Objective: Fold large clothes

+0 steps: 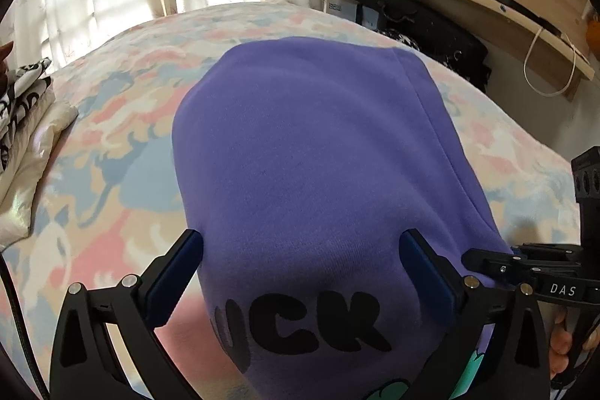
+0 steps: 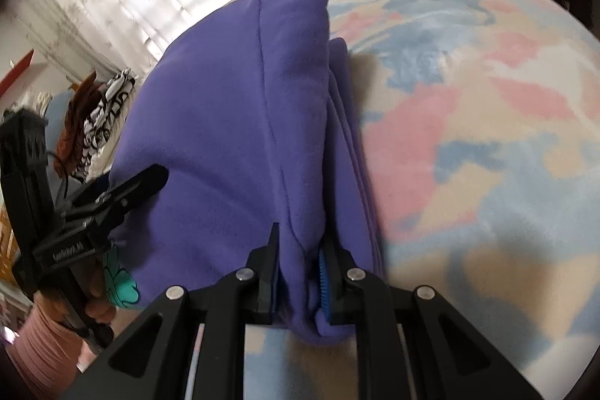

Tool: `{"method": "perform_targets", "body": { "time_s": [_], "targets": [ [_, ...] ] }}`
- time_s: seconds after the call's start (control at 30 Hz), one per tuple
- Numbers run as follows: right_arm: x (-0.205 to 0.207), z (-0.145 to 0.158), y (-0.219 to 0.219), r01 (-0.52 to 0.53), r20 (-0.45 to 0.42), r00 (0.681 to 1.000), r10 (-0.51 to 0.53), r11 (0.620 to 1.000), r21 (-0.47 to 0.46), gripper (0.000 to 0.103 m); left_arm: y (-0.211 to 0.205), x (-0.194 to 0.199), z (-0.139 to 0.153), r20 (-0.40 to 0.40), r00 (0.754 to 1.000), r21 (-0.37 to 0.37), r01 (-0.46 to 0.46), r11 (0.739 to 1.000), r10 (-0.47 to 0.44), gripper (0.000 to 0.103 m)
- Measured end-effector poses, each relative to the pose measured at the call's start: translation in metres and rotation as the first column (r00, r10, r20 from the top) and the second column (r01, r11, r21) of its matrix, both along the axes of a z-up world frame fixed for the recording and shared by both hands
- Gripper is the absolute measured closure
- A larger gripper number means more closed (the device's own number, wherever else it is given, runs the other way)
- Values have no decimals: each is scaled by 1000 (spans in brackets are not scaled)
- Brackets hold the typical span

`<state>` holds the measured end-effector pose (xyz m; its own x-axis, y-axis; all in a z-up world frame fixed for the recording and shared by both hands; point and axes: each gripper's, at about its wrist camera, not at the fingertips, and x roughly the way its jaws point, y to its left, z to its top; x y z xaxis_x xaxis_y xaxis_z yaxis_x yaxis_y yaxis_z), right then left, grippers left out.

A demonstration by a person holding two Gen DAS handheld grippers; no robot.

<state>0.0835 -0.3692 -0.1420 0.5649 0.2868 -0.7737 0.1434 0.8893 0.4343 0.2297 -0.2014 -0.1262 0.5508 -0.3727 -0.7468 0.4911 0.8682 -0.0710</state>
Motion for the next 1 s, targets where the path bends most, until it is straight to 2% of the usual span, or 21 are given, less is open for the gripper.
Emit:
{"method": "perform_targets", "body": {
  "time_s": [0.13, 0.23, 0.3, 0.4, 0.43, 0.47, 0.53, 0.73, 0.83, 0.87, 0.9, 0.93, 0.97, 1.0],
  "targets": [
    [7, 9, 1, -54, -26, 998, 54, 998, -10, 84, 7, 7, 3, -48, 999, -27, -4, 1000, 3, 1],
    [14, 22, 1, -102, -68, 993, 100, 994, -36, 77, 15, 19, 7, -129, 992, -58, -20, 998, 12, 1],
    [22, 36, -1, -115, -68, 991, 112, 992, -47, 65, 21, 26, 14, -150, 989, -80, -26, 996, 14, 1],
    [36, 60, -11, -117, 3, 993, 117, 993, -1, 44, 29, 36, 24, -128, 991, -98, -39, 994, 27, 1],
    [44, 65, -16, -103, 25, 994, 102, 995, 19, 31, 32, 40, 27, -120, 992, -94, -54, 994, 43, 1],
    [51, 68, -19, -90, 40, 995, 89, 995, 35, 25, 34, 46, 29, -112, 992, -86, -75, 993, 66, 1],
    [67, 69, -30, -74, 59, 996, 69, 994, 76, 25, 35, 58, 31, -105, 990, -77, -102, 992, 94, 1],
    [146, 43, -38, -21, -14, 1000, 23, 987, 157, 25, 24, 101, 31, -84, 990, -52, -121, 991, 116, 1],
    [166, 25, -40, -7, -49, 999, 18, 976, 216, 25, 8, 113, 27, -79, 992, -16, -98, 995, 96, 1],
    [170, 16, -41, -2, -60, 998, 17, 968, 249, 29, 1, 115, 24, -73, 994, 7, -86, 996, 86, 1],
    [170, 14, -41, 2, -51, 999, 10, 970, 241, 38, -6, 116, 21, -66, 995, 37, -70, 997, 73, 1],
    [168, 14, -39, 2, -40, 999, 6, 982, 188, 64, -14, 116, 18, -59, 996, 81, -56, 995, 61, 1],
    [166, 15, -39, 4, -36, 999, 2, 989, 149, 72, -21, 116, 14, -55, 997, 114, -44, 993, 50, 1],
    [160, 18, -40, 10, -16, 1000, -8, 992, 125, 77, -26, 116, 11, -57, 997, 129, -35, 991, 42, 1]
  ]
}}
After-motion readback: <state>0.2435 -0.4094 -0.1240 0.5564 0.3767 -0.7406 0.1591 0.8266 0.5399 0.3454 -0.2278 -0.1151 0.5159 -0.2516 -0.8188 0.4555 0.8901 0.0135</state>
